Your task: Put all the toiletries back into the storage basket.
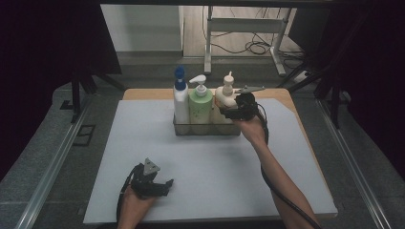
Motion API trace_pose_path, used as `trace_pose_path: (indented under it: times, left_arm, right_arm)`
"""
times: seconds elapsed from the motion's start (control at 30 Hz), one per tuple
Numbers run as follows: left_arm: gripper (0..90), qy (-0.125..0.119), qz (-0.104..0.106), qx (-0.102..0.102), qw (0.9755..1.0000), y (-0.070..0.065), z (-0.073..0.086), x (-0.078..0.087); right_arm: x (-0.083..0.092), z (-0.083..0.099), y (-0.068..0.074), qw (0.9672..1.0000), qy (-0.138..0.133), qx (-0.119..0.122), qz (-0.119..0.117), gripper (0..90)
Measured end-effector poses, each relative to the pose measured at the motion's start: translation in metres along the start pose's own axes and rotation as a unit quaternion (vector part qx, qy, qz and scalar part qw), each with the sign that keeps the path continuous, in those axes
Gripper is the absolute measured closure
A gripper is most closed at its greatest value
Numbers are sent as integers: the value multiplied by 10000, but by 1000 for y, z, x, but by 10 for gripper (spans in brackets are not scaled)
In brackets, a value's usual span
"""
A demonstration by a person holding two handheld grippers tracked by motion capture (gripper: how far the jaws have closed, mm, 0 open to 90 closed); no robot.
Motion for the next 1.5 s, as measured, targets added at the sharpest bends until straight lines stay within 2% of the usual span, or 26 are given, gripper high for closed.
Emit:
trace_pose_path:
  times: [0.17,0.43,0.67,0.9,1.2,1.27,1.5]
  left_arm:
    - [104,9,-3,-7,10000,0,0,0]
    - [104,10,-4,-6,10000,0,0,0]
    - [104,10,-5,-6,10000,0,0,0]
    - [103,8,-5,-5,10000,0,0,0]
    - [104,7,-5,-5,10000,0,0,0]
    - [104,8,-6,-4,10000,0,0,0]
    - [104,17,-7,-18,10000,0,0,0]
  right_arm:
    - [7,10,-2,9999,57,91,-13,306]
    - [15,31,-9,9998,169,-13,-78,335]
    - [24,39,-18,9997,223,-49,-38,379]
    - [31,41,-29,9995,272,-156,-27,505]
    - [26,38,-37,9995,308,-56,84,845]
    - [23,37,-38,9995,298,-42,120,895]
    - [10,34,-42,9988,416,-53,265,898]
Point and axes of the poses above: each handheld gripper's, and its own axes: x roughly backward along the jaws, z roughly out of its underside, y roughly to its left, the point moved 7 cm from there along -x, roughly forward along the jaws, and after that the axes turned 5 degrees about -x, right-handed, at the moved point
